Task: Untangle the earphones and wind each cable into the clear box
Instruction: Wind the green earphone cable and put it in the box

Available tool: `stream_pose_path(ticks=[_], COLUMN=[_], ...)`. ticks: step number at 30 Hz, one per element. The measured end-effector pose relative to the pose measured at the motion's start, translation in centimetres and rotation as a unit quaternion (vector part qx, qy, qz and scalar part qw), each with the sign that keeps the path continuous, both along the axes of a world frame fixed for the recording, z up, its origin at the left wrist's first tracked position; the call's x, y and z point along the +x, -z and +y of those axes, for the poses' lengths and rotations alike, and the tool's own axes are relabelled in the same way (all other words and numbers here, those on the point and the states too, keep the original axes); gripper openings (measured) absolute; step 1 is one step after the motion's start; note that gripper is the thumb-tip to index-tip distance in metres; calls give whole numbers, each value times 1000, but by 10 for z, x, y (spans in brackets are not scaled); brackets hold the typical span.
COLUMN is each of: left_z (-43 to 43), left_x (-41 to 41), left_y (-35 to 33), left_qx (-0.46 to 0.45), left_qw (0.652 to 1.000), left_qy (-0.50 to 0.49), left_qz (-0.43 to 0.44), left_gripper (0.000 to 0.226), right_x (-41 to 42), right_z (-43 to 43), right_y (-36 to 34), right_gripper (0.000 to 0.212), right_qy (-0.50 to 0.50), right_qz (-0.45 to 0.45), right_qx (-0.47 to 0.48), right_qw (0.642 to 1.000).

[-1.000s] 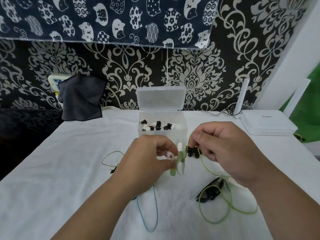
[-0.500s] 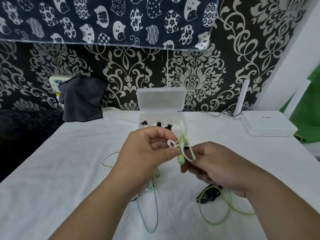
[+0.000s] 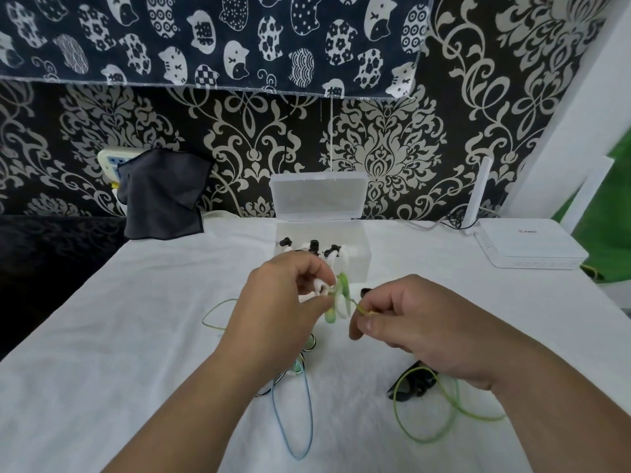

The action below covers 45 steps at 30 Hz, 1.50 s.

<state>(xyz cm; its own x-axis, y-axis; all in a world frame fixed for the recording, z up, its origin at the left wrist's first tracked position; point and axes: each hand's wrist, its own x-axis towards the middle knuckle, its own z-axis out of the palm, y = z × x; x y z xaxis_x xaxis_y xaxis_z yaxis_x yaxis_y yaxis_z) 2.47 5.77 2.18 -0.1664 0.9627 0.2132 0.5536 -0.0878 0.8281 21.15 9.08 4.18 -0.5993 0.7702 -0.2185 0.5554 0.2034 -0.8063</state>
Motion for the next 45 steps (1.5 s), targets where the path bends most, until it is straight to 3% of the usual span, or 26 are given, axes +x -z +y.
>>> stream_pose_path(ticks=[6, 11, 16, 24, 31, 35, 39, 45], left_z=[-4, -7, -7, -6, -8, -9, -3, 1], left_x=[8, 17, 13, 5, -4, -2, -1, -7], left_y=[0, 4, 6, 3, -8, -10, -6, -3], left_qx=[16, -3, -37, -98, -142, -117, -44, -21], left_qw=[997, 988, 983, 984, 961, 936, 930, 954], left_qy=[10, 57, 82, 141, 206, 241, 163, 36], left_qz=[78, 146, 159, 45, -115, -227, -327, -298], left_gripper=[28, 27, 25, 29, 28, 26, 22, 28], right_x=[-2, -11, -6, 7, 14, 5, -11, -15], right_z=[-3, -10, -7, 7, 13, 13, 6, -1], right_y=[-8, -5, -9, -2, -3, 9, 21, 20], right_gripper=[19, 26, 24, 40, 46, 50, 52, 46], right_qy=[-23, -23, 46, 116, 167, 185, 150, 121], right_qz=[-34, -167, -181, -72, 77, 94, 66, 53], right_qx=[13, 155, 236, 204, 39, -5, -47, -95], right_qw=[999, 973, 954, 969, 982, 978, 985, 987])
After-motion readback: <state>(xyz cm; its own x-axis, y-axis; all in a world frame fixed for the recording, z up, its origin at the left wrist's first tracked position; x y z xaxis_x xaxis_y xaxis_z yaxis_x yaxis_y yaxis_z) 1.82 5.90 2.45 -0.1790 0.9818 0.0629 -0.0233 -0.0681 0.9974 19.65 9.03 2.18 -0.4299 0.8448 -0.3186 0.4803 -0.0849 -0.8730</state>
